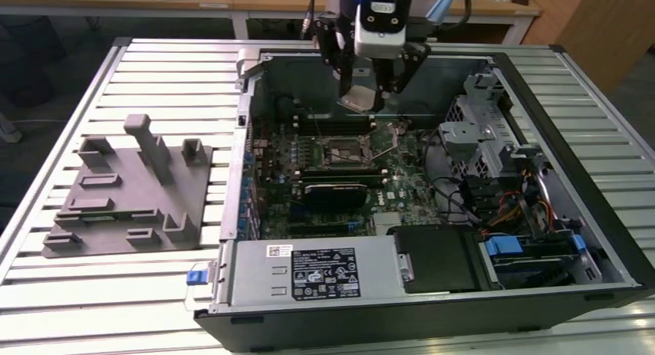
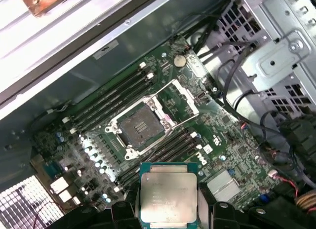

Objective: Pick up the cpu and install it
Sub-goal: 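Place the cpu into insertion slot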

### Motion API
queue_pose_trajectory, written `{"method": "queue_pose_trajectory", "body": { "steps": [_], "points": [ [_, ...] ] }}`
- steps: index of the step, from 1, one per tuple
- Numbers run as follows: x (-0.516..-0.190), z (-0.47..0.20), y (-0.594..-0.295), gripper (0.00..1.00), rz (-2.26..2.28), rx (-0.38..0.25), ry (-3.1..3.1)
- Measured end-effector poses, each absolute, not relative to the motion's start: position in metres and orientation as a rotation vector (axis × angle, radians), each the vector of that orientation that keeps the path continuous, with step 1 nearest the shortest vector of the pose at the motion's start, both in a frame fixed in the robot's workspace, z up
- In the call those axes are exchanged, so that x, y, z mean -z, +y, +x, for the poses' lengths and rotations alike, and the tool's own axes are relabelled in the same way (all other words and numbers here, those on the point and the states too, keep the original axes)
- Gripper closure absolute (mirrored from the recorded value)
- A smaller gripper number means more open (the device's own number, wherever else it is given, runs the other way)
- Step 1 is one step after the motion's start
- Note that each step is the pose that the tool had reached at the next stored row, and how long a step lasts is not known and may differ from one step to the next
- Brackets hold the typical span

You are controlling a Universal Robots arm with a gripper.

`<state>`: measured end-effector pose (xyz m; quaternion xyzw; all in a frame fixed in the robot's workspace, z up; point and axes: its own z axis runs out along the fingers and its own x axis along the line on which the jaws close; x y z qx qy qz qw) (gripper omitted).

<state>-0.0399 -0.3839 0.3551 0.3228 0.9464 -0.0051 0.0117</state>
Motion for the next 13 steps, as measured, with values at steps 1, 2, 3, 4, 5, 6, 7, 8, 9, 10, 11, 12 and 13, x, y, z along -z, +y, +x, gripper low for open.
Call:
{"method": "queue_pose_trajectory", "body": {
  "steps": [1, 2, 3, 4, 5, 6, 7, 8, 9, 10, 11, 12, 13],
  "points": [
    [-0.355, -0.04, -0.3839, 0.46, 1.028, 0.016, 2.944],
    [-0.3549, -0.0401, -0.3839, 0.46, 1.049, 0.016, 2.936],
    [-0.3548, -0.0401, -0.3839, 0.46, 1.071, 0.017, 2.929],
    [-0.3547, -0.0402, -0.3839, 0.46, 1.091, 0.017, 2.921],
    [-0.3545, -0.0402, -0.3839, 0.46, 1.111, 0.017, 2.914],
    [-0.3544, -0.0403, -0.3839, 0.46, 1.131, 0.017, 2.906],
    [-0.3543, -0.0403, -0.3839, 0.46, 1.152, 0.018, 2.898],
    [-0.3542, -0.0404, -0.3839, 0.46, 1.172, 0.018, 2.89],
    [-0.3542, -0.0404, -0.3839, 0.46, 1.192, 0.018, 2.882],
    [-0.3541, -0.0405, -0.3839, 0.46, 1.212, 0.018, 2.874],
    [-0.354, -0.0405, -0.3839, 0.46, 1.232, 0.019, 2.865],
    [-0.3539, -0.0406, -0.3839, 0.46, 1.253, 0.019, 2.856],
    [-0.3538, -0.0406, -0.3839, 0.46, 1.274, 0.019, 2.847]
  ]
}}
